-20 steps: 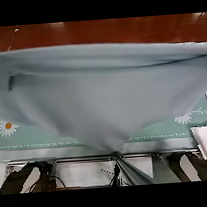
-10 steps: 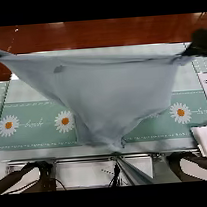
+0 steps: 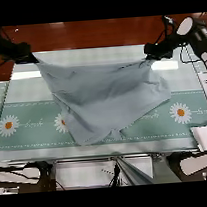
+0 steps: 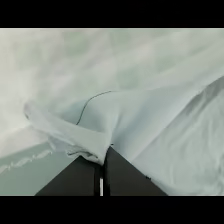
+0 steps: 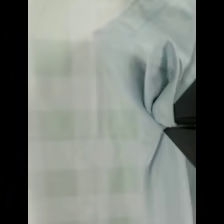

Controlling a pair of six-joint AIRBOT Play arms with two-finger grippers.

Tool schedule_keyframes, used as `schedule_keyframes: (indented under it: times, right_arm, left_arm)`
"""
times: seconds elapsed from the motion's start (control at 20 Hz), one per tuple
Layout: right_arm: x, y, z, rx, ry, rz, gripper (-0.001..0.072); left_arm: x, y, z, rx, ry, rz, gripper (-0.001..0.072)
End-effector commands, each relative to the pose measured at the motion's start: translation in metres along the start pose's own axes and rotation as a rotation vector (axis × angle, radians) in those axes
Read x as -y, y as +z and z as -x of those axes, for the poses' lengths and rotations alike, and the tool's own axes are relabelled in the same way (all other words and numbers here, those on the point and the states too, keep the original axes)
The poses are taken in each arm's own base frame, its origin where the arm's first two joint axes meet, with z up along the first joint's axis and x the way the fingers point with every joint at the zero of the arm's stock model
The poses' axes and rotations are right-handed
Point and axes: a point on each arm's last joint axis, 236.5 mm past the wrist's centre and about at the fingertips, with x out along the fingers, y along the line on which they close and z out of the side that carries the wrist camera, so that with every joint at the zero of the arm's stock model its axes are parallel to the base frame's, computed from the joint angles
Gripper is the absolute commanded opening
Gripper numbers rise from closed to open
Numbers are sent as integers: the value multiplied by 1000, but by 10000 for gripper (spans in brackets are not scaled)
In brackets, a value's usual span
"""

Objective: Fold the shirts.

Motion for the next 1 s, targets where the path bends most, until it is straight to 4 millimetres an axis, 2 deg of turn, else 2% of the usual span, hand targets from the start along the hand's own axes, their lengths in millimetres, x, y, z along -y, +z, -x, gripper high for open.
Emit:
schedule_keyframes:
  times: [0.0, 0.1, 0.15, 0.25, 0.3, 0.35, 0.4, 0.45, 0.5, 0.55, 0.6, 0.65, 0.75, 0.85, 0.95]
  right_arm:
    - [7, 7, -36, 18, -4, -22, 20]
    - [11, -2, -46, -23, -11, -24, 23]
    - [11, -4, -47, -32, -12, -18, 84]
    - [11, -4, -43, -30, -11, 12, 163]
    - [12, -2, -35, -26, -8, 42, 253]
    - [14, -1, -23, -23, -10, 85, 332]
    - [20, 0, -8, -20, -17, 129, 416]
    - [32, 0, 14, -21, -37, 163, 457]
    - [52, -3, 37, -32, -87, 193, 458]
    - [82, -10, 61, -62, -174, 221, 458]
    - [118, -17, 88, -83, -263, 169, 458]
    - [143, -21, 109, -78, -287, 79, 458]
    - [179, -34, 138, -64, -265, -58, 463]
    - [203, -52, 148, -46, -205, -177, 465]
    - [213, -70, 142, -30, -116, -263, 465]
  left_arm:
    - [-5, 12, -63, -40, -25, 13, 35]
    - [-1, 0, -96, -127, -46, 52, 35]
    - [2, -7, -108, -169, -55, 70, 36]
    - [5, -19, -121, -232, -67, 80, 94]
    - [5, -23, -120, -248, -68, 81, 165]
    - [2, -25, -114, -257, -65, 84, 319]
    - [-3, -29, -102, -271, -65, 95, 511]
    - [-8, -34, -87, -288, -66, 107, 547]
    - [-13, -42, -70, -306, -67, 131, 547]
    - [-17, -49, -52, -318, -66, 146, 547]
    - [-22, -55, -33, -316, -63, 164, 547]
    - [-26, -58, -18, -291, -53, 196, 547]
    - [-25, -77, 2, -259, -46, 226, 547]
    - [-18, -110, -2, -248, -45, 268, 548]
    - [4, -156, -24, -242, -103, 337, 566]
